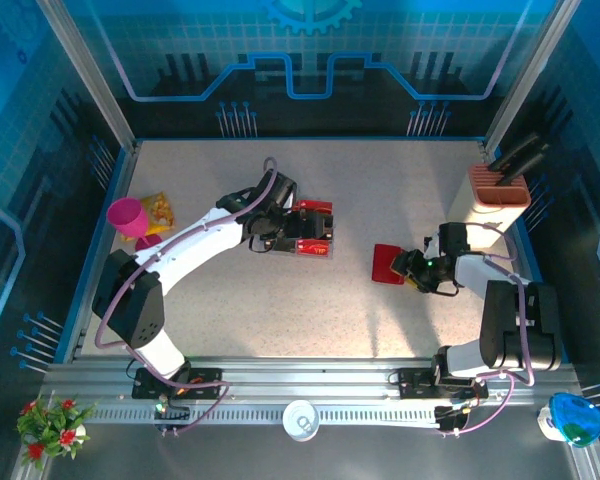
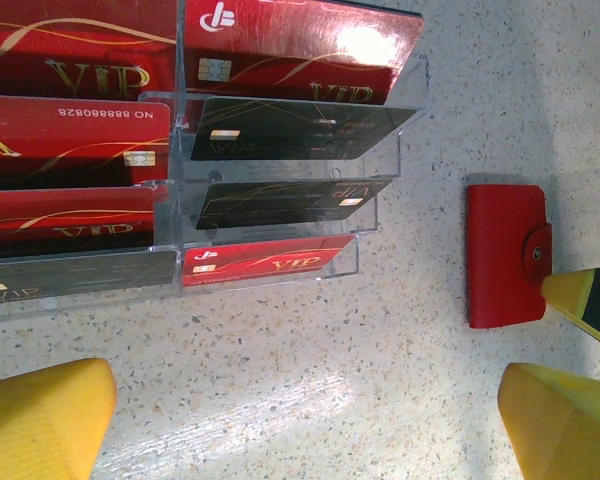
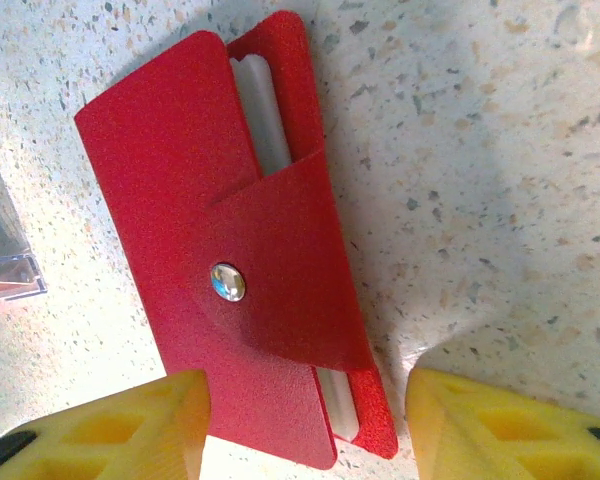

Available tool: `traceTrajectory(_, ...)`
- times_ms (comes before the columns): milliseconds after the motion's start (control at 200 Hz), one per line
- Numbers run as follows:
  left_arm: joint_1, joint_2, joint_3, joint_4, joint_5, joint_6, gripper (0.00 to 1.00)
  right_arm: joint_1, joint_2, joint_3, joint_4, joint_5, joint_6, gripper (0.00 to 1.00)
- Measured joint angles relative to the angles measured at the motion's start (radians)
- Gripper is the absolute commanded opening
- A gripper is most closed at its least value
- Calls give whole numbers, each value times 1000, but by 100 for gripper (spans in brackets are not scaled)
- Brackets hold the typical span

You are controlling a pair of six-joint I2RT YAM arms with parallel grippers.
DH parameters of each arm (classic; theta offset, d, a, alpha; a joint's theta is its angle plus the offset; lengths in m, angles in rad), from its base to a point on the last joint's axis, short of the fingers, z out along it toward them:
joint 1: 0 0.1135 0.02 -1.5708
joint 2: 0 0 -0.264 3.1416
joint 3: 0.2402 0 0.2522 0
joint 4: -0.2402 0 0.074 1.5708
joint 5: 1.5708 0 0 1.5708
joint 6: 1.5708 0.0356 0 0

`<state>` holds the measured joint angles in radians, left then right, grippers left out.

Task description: Put the credit cards into the card holder

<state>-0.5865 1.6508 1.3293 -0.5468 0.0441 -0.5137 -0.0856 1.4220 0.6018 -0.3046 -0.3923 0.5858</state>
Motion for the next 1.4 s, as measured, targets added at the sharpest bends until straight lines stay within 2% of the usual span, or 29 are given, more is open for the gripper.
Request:
traceTrajectory(330, 0, 14, 5, -1, 6, 0, 99, 14, 25, 10, 6, 16, 26, 46)
traceTrajectory(560, 0, 14, 5, -2, 6, 0, 99, 15, 40, 11, 27, 16, 98, 34)
traceTrajectory(685, 0, 14, 5, -2, 6, 0, 99, 51, 65, 8, 104, -31, 127, 19)
traceTrajectory(790, 0, 14, 5, -5, 5, 0, 99, 74, 66, 8, 146, -69, 133, 0)
traceTrajectory(1121, 0, 14, 8, -10, 5, -3, 99, 74, 54, 17, 156, -101, 140, 0)
traceTrajectory(1401, 1, 31, 105, -26, 27, -12, 99, 74, -74, 130, 92, -148, 140, 0)
